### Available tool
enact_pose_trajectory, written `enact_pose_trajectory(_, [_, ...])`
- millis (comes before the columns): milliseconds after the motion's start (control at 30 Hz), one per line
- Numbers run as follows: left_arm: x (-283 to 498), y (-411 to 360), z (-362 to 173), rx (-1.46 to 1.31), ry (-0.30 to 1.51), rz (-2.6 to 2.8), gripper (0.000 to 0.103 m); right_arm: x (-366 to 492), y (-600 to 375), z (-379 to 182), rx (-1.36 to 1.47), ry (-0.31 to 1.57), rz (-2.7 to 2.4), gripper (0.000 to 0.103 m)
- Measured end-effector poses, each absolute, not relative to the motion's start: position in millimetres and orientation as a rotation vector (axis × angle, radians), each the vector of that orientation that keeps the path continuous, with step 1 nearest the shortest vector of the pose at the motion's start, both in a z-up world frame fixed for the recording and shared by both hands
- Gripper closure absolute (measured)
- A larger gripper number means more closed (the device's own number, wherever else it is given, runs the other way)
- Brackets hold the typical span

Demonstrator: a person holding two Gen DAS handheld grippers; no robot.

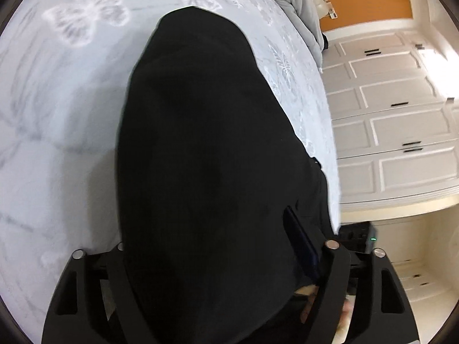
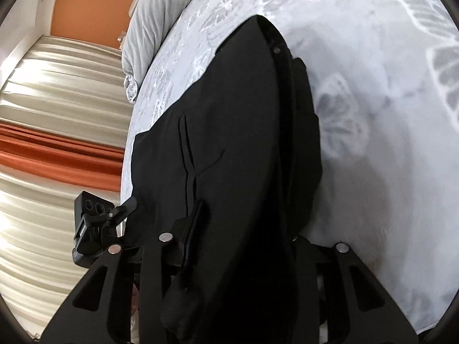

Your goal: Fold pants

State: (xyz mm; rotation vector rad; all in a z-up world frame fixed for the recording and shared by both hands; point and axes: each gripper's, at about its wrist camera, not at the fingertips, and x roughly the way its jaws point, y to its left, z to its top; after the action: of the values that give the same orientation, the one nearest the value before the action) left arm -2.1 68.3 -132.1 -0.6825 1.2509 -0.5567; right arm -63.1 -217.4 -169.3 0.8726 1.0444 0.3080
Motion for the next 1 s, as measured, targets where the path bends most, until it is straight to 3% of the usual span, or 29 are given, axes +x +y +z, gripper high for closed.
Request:
enact_pose_trajectory(33, [-4.0, 61.3, -129.1, -0.593, 1.255, -0.492, 0.082, -65.4, -215.2, -163.9, 0.851, 1.023, 0.303, 0.083])
enact_pose_trajectory(167, [-19.7, 45.0, -95.2, -0.375, 1.152, -0.449, 0.095, -73.2, -205.1, -129.3, 0.746, 0.931, 0.333, 0.086])
enact_pose_trajectory(600, [-36.7, 31.1, 64.9, -0.127, 0.781, -0.436, 0.095, -60.3, -195.0, -4.7, 0.52, 0.62, 0.437, 0.086])
enact_pose_trajectory(1000, [6.3, 41.8, 158.4, -0.096, 0.591, -0.409, 0.095, 17.1, -183.1, 84.4, 0.43, 0.449, 0.501, 0.086])
